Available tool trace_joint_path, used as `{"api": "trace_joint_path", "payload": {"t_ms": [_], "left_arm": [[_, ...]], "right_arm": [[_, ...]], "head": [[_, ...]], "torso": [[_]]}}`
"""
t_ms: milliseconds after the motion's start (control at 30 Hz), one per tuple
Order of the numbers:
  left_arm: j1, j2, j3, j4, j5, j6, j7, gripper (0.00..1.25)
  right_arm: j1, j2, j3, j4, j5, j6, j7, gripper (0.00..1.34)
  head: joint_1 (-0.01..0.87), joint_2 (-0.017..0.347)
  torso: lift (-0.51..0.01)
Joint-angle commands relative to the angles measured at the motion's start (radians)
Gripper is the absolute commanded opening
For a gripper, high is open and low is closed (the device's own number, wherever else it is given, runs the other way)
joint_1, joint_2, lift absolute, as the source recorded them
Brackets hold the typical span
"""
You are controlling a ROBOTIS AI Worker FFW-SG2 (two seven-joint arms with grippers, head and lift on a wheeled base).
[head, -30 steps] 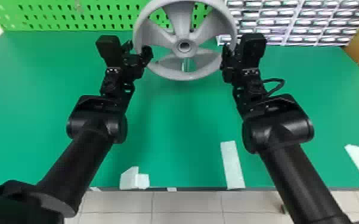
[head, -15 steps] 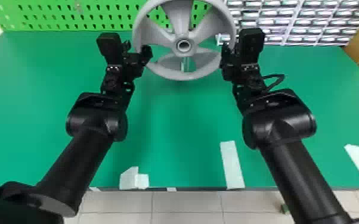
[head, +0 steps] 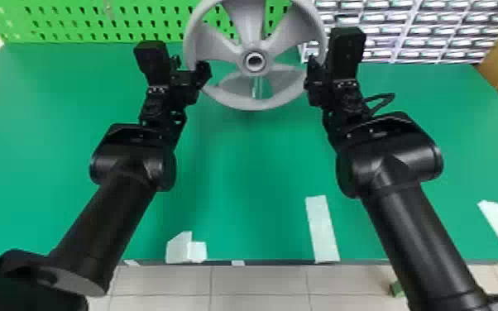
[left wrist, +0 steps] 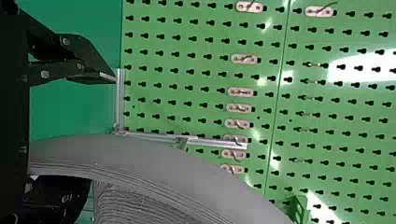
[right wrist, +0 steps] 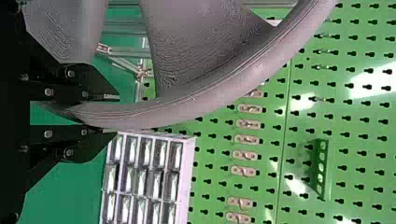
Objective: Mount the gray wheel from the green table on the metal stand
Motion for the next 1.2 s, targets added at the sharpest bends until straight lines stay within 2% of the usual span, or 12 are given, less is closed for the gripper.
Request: {"api": "trace_joint_path", "payload": {"t_ms": [0, 733, 1167], "left_arm": [[-0.011, 0.0, 0.007, -0.001, -0.003, 0.019, 0.014, 0.56], [-0.026, 0.0, 0.012, 0.035, 0.002, 0.011, 0.014, 0.57], [-0.018, 0.0, 0.006, 0.035, 0.017, -0.004, 0.014, 0.6]], "right_arm": [[-0.01, 0.003, 0.001, -0.001, 0.004, 0.028, -0.073, 0.16], [-0.024, 0.004, 0.003, 0.032, 0.005, 0.039, -0.074, 0.17], [-0.022, 0.004, -0.002, 0.032, 0.005, 0.037, -0.074, 0.25]], "head": [[0.867, 0.052], [0.867, 0.052], [0.867, 0.052]], "torso": [[-0.1], [-0.1], [-0.1]]}}
